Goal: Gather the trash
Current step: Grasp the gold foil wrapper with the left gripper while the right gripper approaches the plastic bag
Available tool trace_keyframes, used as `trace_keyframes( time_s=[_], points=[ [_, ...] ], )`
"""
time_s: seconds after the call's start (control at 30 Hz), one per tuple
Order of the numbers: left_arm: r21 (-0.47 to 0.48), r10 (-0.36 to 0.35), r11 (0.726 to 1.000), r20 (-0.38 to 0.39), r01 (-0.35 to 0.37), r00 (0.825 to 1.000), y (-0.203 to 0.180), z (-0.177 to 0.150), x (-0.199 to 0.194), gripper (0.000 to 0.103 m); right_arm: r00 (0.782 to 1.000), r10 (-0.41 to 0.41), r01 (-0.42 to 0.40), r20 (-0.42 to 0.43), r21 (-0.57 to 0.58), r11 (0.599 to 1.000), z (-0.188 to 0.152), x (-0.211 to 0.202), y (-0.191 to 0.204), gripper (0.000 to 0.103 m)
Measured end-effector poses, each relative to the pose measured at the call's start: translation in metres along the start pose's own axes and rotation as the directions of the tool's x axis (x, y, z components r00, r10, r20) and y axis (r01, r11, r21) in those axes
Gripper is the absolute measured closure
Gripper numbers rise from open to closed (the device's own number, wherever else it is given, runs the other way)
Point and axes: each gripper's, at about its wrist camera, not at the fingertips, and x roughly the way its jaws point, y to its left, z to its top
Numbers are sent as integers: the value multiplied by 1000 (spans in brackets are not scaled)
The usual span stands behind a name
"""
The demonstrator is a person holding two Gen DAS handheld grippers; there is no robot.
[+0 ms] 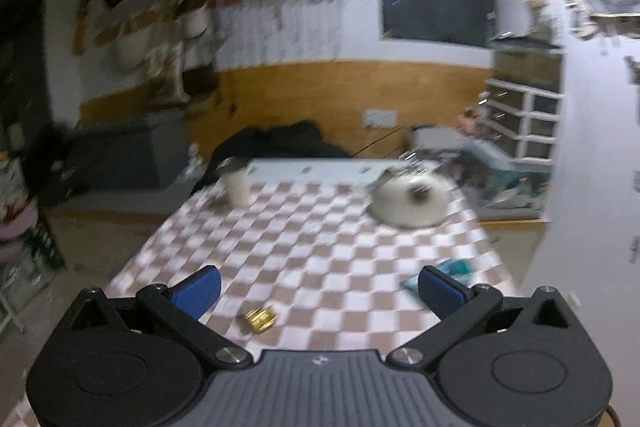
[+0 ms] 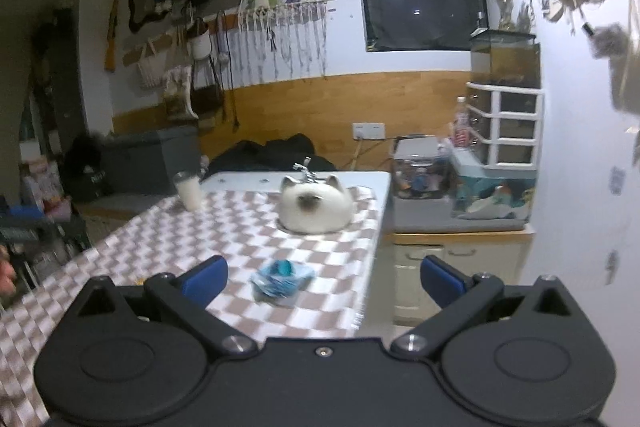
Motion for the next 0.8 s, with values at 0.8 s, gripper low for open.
trace_keyframes(
  time_s=[0.8],
  points=[
    [-143, 184, 969, -136, -203, 973, 49, -87, 204, 13, 995, 18, -24, -103, -59, 998, -39, 121, 39, 0]
  ],
)
